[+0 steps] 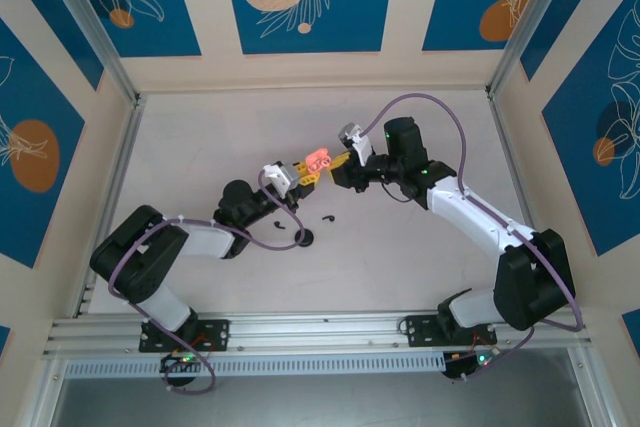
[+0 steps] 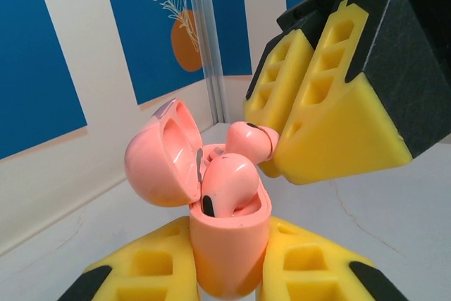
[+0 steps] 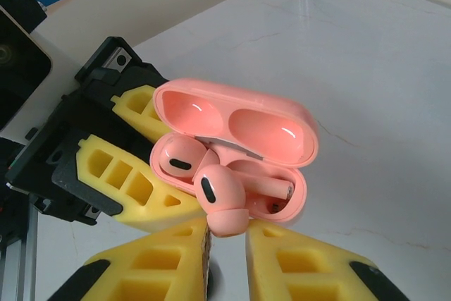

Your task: Insert the wireless bluetooth earbuds into the charging case

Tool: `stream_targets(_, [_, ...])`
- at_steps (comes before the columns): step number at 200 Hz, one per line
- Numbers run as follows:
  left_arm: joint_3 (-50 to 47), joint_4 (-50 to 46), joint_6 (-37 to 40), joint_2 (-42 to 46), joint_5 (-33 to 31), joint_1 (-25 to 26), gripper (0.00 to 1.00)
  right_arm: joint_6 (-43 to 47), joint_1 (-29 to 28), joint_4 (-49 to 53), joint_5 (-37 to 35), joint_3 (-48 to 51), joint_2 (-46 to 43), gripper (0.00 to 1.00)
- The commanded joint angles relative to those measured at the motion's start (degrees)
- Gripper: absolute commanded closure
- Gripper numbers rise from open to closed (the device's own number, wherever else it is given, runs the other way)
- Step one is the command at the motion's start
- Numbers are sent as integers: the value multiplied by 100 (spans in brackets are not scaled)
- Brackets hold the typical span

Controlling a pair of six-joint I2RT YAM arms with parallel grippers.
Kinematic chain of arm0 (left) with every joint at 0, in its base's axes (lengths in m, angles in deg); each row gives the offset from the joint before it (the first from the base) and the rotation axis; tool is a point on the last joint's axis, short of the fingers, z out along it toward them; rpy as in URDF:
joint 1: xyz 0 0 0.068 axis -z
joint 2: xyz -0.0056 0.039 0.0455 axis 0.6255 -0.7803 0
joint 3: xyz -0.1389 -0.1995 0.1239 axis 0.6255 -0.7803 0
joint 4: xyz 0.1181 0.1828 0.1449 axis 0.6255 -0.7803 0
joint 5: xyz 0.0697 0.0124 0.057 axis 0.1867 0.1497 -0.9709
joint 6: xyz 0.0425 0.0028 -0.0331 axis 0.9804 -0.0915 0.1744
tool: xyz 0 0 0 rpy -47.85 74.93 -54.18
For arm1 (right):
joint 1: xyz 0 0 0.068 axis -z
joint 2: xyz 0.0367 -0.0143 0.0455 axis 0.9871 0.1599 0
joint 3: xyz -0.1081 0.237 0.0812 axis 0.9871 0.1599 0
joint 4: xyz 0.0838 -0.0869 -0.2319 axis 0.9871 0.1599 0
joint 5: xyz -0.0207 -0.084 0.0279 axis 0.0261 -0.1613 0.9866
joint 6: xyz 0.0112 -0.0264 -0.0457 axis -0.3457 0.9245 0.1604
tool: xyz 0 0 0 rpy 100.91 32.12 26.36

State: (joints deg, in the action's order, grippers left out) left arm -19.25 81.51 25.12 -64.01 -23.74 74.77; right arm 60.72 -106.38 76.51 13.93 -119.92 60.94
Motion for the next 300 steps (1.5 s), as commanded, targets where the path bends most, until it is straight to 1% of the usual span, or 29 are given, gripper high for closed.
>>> stream_targets(1, [-25, 27, -108, 41, 172, 76, 87, 75, 53, 85, 81, -194, -167, 78])
stream_targets(25, [-16, 7, -118, 28, 196, 77, 87, 93, 104, 83, 109, -188, -169, 74])
stream_targets(85, [14, -4, -126, 16, 238, 76, 87, 65, 115, -11, 174, -225, -131, 73])
stream_targets(126, [22, -23, -126, 23, 241, 76, 87, 107, 91, 37, 129, -247, -119, 69])
stream_targets(202, [54, -97, -126, 38, 269, 76, 87, 314, 45, 219, 158, -386, -26, 65])
stream_targets(221, [54, -139, -126, 58, 285, 76, 87, 487, 83, 270, 200, -379, -140, 64])
stream_targets(260, [78, -206, -254, 40, 540, 65, 87, 1091, 365, 543, 839, -443, -385, 62])
stream_targets(282, [116, -284, -326, 44, 706, 67, 87, 1668, 554, 842, 1372, -547, -449, 61])
stream_targets(300, [150, -349, -362, 43, 862, 56, 87, 2455, 691, 1338, 1695, -712, -470, 60])
